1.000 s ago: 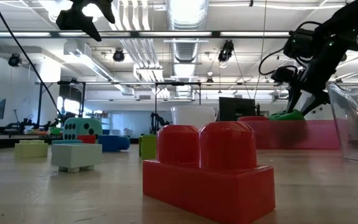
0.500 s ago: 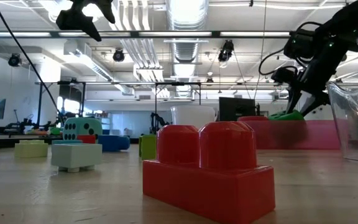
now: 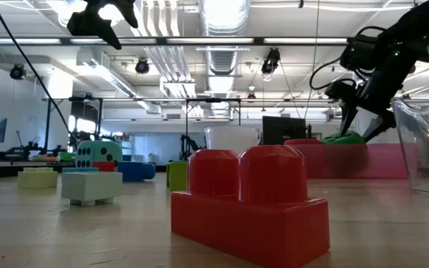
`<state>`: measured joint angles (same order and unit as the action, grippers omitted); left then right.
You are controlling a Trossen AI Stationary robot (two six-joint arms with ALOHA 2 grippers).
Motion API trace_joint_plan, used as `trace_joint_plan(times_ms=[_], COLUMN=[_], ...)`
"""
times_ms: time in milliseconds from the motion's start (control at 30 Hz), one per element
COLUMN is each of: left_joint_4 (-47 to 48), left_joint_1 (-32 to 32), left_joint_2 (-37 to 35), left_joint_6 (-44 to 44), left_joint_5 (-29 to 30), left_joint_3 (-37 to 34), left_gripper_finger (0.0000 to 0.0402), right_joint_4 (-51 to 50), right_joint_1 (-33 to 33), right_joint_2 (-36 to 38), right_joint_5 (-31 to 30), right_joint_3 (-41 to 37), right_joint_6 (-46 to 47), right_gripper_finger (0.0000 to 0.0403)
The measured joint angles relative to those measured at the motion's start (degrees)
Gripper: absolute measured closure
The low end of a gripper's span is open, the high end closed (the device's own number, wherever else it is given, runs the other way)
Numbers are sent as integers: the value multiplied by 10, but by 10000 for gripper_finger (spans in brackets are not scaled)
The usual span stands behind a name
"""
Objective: Pick & Place Toys
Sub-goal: Put the green dice into the red bin
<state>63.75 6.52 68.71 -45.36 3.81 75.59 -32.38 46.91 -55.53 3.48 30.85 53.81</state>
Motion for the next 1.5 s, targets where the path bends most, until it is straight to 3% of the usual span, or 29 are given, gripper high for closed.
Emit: trace_joint_plan(times_ms=[133,300,800,1067,1233,1367,1500], left_joint_4=[0,0,0,2,4,4,4], left_joint_1=[0,0,0,0,0,0,0], left_joint_2=[0,0,0,0,0,0,0], left_joint_6=[0,0,0,-1,0,0,0], left_joint_5=[0,0,0,0,0,0,0], left_joint_3=[0,0,0,0,0,0,0], left_gripper_finger=[117,117,117,117,117,117,117], right_joint_4=[-1,-1,-5,-93,-144,-170,-185], right_joint_1=[0,0,0,0,0,5,17], right_joint_2=[0,0,7,23,22,22,7], right_joint_5=[-2,-8,-11,-11,-29,-70,-72], right_joint_3=[0,0,0,46,84,106,108], right_joint_6=[0,2,17,5,-3,-9,-16], right_gripper_finger=[117,71,65,66,113,188,269])
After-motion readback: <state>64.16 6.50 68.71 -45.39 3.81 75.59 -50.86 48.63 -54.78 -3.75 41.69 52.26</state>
